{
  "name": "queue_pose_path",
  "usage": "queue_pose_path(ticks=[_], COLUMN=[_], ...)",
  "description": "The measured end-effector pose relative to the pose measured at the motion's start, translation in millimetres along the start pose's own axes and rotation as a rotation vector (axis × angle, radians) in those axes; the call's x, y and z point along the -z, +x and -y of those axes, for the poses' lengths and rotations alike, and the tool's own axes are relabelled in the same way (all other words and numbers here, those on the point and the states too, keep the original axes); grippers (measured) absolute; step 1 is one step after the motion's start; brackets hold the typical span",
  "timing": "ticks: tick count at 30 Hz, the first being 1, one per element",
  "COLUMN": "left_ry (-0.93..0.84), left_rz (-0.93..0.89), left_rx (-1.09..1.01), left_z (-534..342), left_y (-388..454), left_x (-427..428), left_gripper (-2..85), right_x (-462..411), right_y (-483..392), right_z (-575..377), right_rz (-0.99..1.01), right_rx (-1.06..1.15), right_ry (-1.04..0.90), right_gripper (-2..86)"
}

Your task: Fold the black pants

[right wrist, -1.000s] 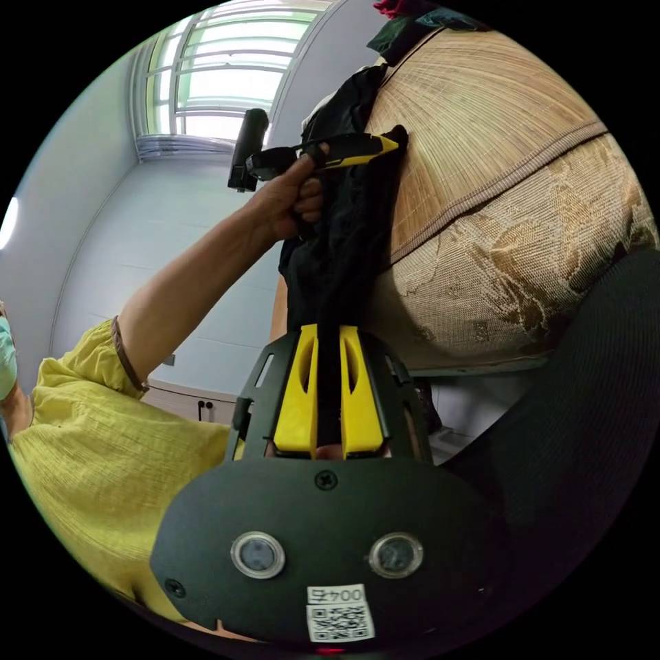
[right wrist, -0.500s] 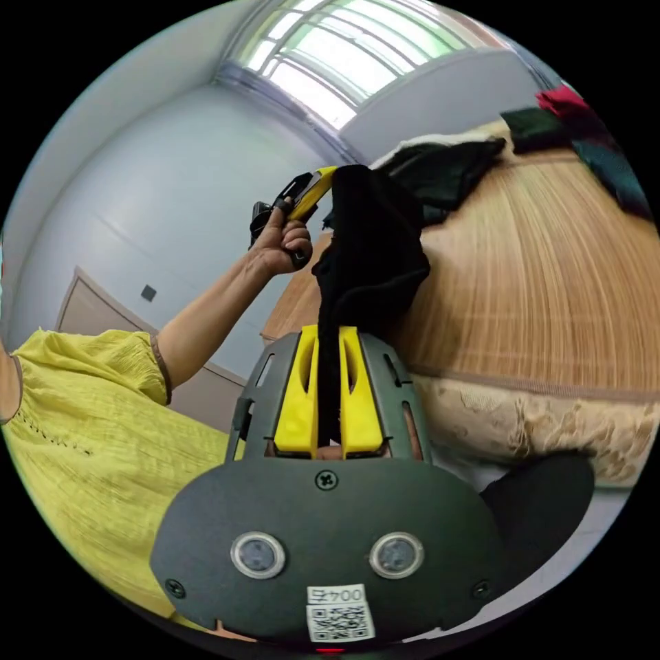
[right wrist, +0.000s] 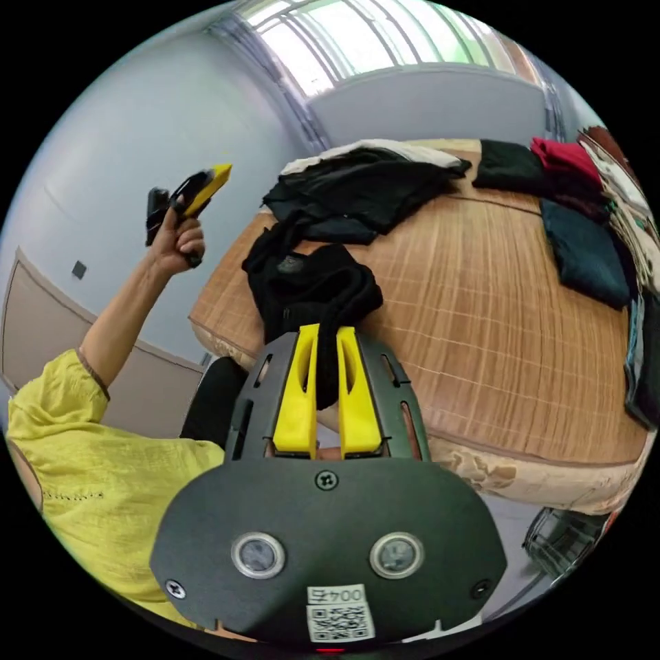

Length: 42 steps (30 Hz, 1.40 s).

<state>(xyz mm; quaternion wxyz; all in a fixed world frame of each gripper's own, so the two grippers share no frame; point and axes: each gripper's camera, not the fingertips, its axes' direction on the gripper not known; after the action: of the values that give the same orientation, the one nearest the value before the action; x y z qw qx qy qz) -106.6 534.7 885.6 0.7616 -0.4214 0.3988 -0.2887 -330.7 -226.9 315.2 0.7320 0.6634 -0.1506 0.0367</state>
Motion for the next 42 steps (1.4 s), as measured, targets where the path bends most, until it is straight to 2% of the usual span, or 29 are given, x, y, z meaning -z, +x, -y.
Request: queue_pose_path(ticks=[4,8,10,12,17,22,29,32,35,39,42], left_ry=[-0.205,-0.136,-0.056,-0.006,0.002,-0.131,-0.230,-0.187,-0.063,0.316,0.431], left_rz=[0.165,0.239,0.232,0.203,0.168,0.277,0.293,0.269,0.107,-0.125,-0.206], left_rx=[0.115,0.360,0.549,0.632,0.649,0.612,0.714,0.774,0.762,0.667,0.579], left_z=[-127,-246,-310,-340,-355,-340,-366,-387,-408,-428,-422], left_y=[-76,-150,-197,-221,-247,-262,-297,-309,-312,-283,-253], left_x=[-18,30,63,78,73,26,-5,8,35,124,205], left_gripper=[2.6,5.9,8.0,9.1,12.3,15.8,15.3,10.0,4.3,3.3,3.1], right_x=[-9,-33,-48,-56,-61,-45,-31,-30,-33,-5,28], right_y=[76,133,157,167,168,160,140,137,138,122,104], right_z=[-21,-56,-75,-84,-80,-57,-23,-10,-1,25,63], right_rz=[0.105,0.307,0.440,0.534,0.603,0.516,0.364,0.366,0.472,0.646,0.742], right_rx=[-0.254,-0.516,-0.675,-0.755,-0.801,-0.776,-0.687,-0.690,-0.731,-0.672,-0.641], right_ry=[0.011,0.069,0.137,0.206,0.280,0.279,0.159,0.137,0.118,0.238,0.347], right_gripper=[5.0,5.3,5.6,6.1,8.8,14.0,16.7,11.7,6.1,5.2,5.1])
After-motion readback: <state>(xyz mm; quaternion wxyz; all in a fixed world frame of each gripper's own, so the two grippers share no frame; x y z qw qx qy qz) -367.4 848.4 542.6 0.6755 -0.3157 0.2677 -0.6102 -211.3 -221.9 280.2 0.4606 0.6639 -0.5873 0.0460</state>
